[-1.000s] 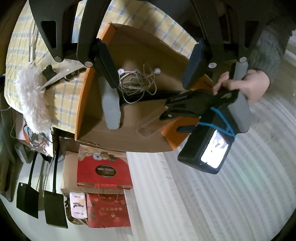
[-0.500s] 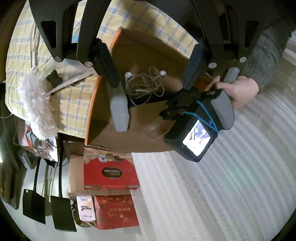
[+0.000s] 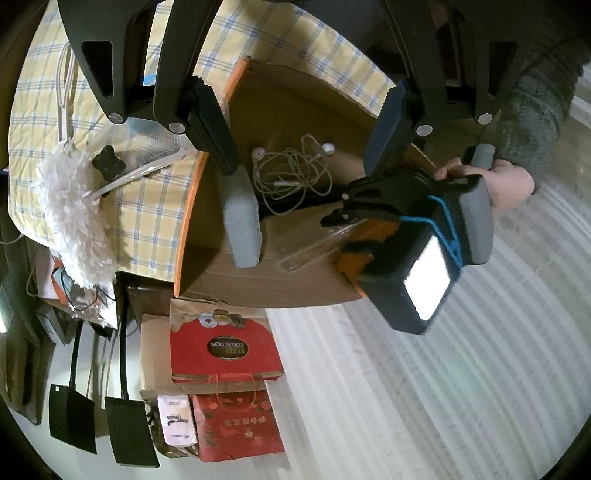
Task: Organize objects
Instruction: 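Lower the clear tube into the tray and tilt it down with the left gripper, then open the left gripper to release the tube and withdraw from the tray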
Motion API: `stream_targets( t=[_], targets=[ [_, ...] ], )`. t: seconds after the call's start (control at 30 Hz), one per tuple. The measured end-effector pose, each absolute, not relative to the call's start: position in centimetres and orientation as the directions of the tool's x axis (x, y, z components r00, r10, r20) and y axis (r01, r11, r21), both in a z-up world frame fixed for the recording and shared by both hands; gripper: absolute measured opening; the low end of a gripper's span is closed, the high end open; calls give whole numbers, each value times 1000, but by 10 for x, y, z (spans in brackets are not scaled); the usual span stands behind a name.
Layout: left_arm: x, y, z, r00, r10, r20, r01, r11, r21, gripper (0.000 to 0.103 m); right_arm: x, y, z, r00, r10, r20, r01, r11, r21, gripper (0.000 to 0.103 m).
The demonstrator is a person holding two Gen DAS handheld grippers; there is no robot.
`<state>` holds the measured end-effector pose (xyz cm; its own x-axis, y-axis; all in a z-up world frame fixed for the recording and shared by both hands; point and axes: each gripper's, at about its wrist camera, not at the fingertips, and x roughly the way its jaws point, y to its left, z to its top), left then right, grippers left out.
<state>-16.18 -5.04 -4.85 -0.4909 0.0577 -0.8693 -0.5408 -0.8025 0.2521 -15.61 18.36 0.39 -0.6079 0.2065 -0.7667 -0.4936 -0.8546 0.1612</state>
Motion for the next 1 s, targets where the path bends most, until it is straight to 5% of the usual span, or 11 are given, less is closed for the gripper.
stream_targets(
  t=[0.2, 0.3, 0.4, 0.6, 0.7, 0.83, 1.0],
  targets=[
    [-153, -72, -54, -461, -7, -887, -522, -806, 278, 54, -157, 182, 4, -614, 197, -764, -486, -858, 169, 72],
    [-151, -76, -71, -418, -59, -906, -541, -786, 300, 27, -158, 181, 4, -620, 191, -761, -480, -860, 175, 72],
    [-147, -79, -83, -394, -70, -917, -555, -777, 298, 11, -159, 179, 4, -621, 186, -761, -474, -863, 176, 72],
    [-152, -66, -103, -404, -127, -906, -587, -723, 363, 9, -157, 178, 4, -619, 167, -767, -453, -874, 176, 72],
    [-162, -69, -105, -395, -147, -907, -544, -758, 359, 18, -151, 180, 5, -617, 157, -771, -441, -880, 174, 72],
    [-163, -79, -89, -395, -46, -917, -493, -833, 254, 72, -141, 184, 8, -619, 164, -768, -453, -873, 179, 72],
    [-152, -86, -61, -412, 130, -902, -442, -894, 73, 75, -129, 191, 17, -627, 181, -758, -469, -865, 181, 72]
  ],
)
